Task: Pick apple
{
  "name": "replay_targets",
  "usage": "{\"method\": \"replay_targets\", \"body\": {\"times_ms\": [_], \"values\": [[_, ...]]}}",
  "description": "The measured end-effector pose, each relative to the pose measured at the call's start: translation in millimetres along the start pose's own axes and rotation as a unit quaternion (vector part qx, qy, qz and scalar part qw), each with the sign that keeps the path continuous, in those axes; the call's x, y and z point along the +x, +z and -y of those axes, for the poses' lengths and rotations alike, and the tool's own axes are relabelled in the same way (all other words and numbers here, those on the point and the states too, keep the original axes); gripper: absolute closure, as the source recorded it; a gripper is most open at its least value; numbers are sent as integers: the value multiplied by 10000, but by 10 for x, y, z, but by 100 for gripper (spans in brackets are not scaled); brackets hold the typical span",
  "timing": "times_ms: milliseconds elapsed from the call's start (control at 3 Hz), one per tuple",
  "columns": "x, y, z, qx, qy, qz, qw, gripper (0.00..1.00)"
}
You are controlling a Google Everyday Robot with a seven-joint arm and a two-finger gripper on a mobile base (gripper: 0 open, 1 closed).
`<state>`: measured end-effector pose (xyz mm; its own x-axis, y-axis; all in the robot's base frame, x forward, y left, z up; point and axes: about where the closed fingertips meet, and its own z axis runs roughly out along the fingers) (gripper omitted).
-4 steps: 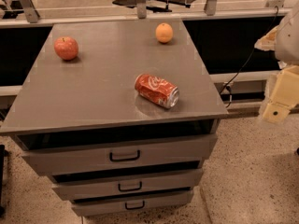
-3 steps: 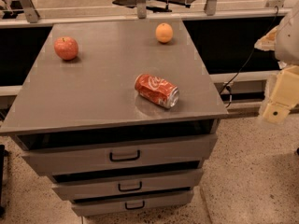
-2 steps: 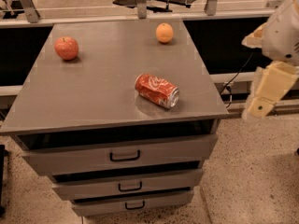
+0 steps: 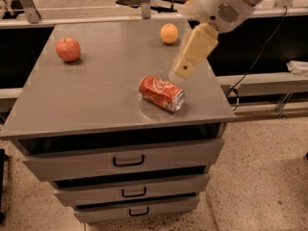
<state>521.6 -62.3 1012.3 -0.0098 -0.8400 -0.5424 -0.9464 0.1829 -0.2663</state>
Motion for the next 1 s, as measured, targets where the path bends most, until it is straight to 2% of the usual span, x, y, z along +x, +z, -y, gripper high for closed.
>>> {"method": "replay_targets", "body": {"times_ms": [333, 667, 1000], "values": [[-945, 246, 133, -12, -183, 778, 9968, 0], [-946, 246, 133, -12, -184, 778, 9968, 0], [-1055, 453, 175, 11, -59, 923, 9957, 0]]}}
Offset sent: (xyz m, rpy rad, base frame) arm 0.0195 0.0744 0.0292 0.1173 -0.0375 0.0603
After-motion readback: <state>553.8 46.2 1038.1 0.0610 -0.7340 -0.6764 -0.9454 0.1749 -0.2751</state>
